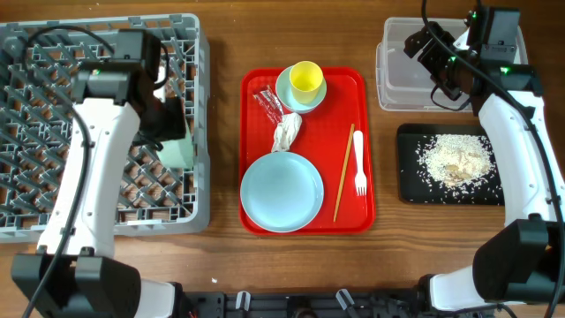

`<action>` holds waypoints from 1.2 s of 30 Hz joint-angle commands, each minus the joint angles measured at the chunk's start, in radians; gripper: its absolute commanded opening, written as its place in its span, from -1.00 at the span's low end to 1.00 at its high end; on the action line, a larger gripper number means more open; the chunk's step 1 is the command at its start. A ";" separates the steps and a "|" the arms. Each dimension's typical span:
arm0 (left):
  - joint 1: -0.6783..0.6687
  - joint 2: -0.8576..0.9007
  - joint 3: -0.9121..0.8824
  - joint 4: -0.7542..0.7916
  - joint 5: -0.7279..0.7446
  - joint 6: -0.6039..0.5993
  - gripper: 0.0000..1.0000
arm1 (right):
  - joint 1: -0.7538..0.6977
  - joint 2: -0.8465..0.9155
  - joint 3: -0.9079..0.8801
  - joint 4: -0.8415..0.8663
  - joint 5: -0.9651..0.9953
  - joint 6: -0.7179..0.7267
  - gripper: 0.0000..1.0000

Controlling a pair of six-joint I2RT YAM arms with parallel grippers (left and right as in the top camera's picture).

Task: Sort waste into correct bins and load items into the dishwasher rack
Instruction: 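Lower the green bowl into the dish rack with the left gripper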

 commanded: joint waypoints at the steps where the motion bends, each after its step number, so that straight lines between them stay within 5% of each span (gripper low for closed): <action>1: 0.036 -0.026 0.021 0.039 -0.075 -0.083 -0.10 | 0.002 -0.024 0.008 0.002 0.022 0.004 0.99; 15: 0.165 -0.030 0.021 0.188 -0.245 -0.110 -0.14 | 0.002 -0.024 0.008 0.002 0.022 0.004 1.00; 22: 0.186 -0.041 0.021 0.388 -0.609 -0.105 -0.02 | 0.002 -0.024 0.008 0.002 0.022 0.004 1.00; 26: 0.187 -0.039 0.021 0.467 -0.726 -0.027 -0.14 | 0.002 -0.024 0.008 0.002 0.022 0.004 1.00; 28: 0.187 -0.039 0.021 0.450 -0.667 -0.026 -0.09 | 0.002 -0.024 0.008 0.002 0.022 0.004 0.99; 33: 0.187 -0.031 0.021 0.383 -0.211 -0.055 0.49 | 0.002 -0.024 0.008 0.002 0.022 0.004 0.99; 36: 0.180 -0.007 0.021 0.377 -0.001 0.034 0.55 | 0.002 -0.024 0.008 0.002 0.022 0.004 0.99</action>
